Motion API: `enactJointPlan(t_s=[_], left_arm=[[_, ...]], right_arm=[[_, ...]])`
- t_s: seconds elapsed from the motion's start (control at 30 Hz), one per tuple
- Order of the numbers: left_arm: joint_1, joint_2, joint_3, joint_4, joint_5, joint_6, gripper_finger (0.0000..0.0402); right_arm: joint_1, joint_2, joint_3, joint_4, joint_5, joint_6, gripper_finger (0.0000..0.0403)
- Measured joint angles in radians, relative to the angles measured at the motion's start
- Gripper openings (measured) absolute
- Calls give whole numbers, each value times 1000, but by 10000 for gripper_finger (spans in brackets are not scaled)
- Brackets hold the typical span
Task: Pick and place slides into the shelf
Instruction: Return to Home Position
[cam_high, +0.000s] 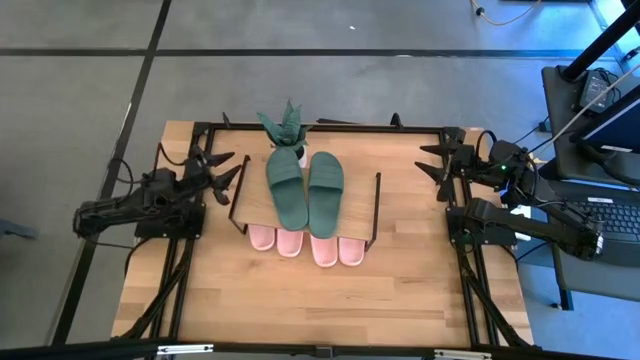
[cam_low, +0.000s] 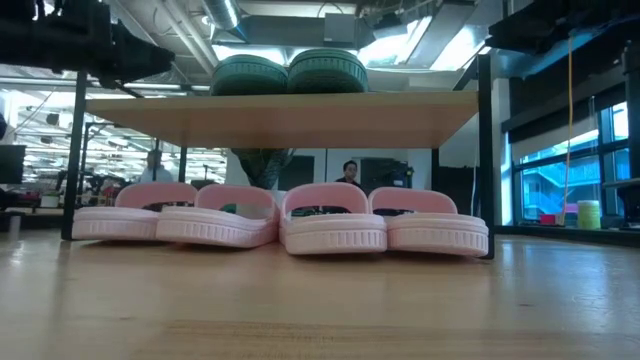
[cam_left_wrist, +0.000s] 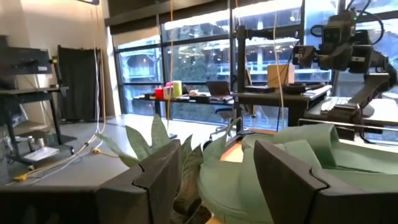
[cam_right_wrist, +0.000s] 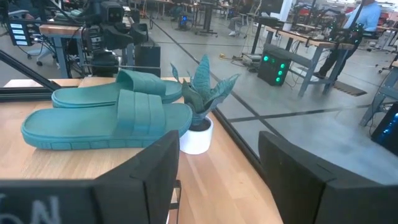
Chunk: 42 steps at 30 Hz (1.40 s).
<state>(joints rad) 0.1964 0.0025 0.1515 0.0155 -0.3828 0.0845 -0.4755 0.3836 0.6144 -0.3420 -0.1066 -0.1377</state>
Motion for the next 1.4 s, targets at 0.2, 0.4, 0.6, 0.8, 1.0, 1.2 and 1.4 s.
enactJointPlan(t_s=[0.2, 0.4, 0.6, 0.8, 1.0, 1.2, 1.4], left_arm=[[16, 0, -21, 5, 3, -19, 196], [24, 0, -81, 104, 8, -23, 196], [55, 0, -99, 119, 7, -22, 196], [94, 0, -99, 118, 83, -30, 196], [143, 0, -128, 115, 87, -53, 196], [199, 0, -144, 111, 113, -90, 196], [234, 0, -144, 109, 136, -89, 196]], right_arm=[[0, 0, 0, 0, 0, -3, 220], [0, 0, 0, 0, 0, -20, 220], [0, 0, 0, -4, -1, -16, 220], [0, 0, 0, -34, -1, -17, 220], [0, 0, 0, -34, -1, -17, 220], [0, 0, 0, -34, -1, -17, 220], [0, 0, 0, -34, -1, -17, 220]])
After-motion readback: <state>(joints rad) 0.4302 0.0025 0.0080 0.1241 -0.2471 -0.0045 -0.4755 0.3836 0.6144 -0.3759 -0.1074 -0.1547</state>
